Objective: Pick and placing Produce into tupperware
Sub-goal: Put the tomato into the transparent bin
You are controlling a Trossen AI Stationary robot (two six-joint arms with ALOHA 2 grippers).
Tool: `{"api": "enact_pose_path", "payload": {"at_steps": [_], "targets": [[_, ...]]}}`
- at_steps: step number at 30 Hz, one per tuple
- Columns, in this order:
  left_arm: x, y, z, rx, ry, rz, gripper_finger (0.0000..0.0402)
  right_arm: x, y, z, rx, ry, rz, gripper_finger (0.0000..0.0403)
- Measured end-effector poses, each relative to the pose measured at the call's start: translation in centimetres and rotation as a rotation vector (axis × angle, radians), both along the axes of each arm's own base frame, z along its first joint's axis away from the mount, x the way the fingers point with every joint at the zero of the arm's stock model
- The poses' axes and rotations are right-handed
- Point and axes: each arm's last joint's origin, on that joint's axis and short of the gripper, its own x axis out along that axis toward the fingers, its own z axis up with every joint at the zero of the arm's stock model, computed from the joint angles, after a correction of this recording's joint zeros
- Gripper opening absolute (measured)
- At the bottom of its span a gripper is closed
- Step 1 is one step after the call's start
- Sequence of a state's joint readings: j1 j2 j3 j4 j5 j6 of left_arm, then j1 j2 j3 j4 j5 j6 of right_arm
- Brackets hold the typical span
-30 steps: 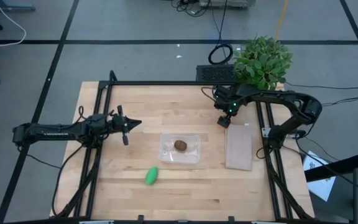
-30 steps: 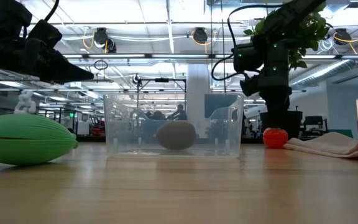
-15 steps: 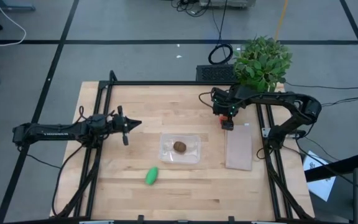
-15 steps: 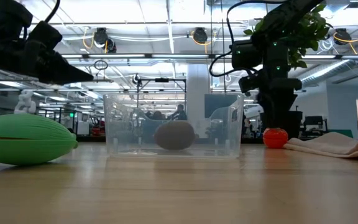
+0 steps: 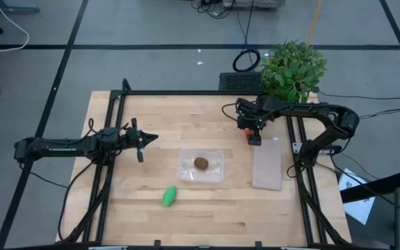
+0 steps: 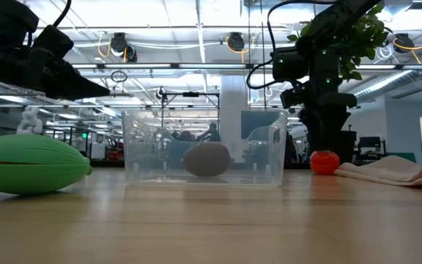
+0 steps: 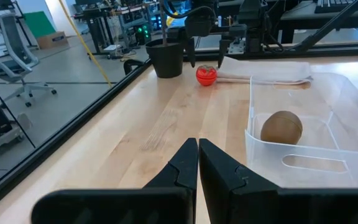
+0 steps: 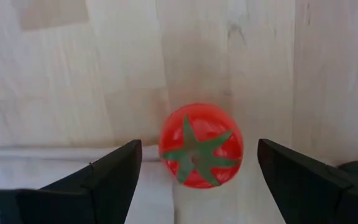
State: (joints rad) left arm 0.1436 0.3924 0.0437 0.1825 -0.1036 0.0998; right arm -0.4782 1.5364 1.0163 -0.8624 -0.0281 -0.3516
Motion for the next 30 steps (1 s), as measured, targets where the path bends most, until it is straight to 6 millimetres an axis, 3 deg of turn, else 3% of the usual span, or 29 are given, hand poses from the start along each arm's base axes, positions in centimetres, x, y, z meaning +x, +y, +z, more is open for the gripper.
{"api": "enact_pose_path", "payload": {"at_steps": [13,30], "targets": [[0.0,0.0,0.0,-0.001,-0.001,0.000,0.0019,-1.0,0.4,-2.4,0.011,0.011,-0.058,0.0313],[0.0,0.0,0.0,0.000,-0.001,0.000,0.0019,-0.8,0.0,-3.0,-0.019,-0.056,-0.091,0.0313]]}}
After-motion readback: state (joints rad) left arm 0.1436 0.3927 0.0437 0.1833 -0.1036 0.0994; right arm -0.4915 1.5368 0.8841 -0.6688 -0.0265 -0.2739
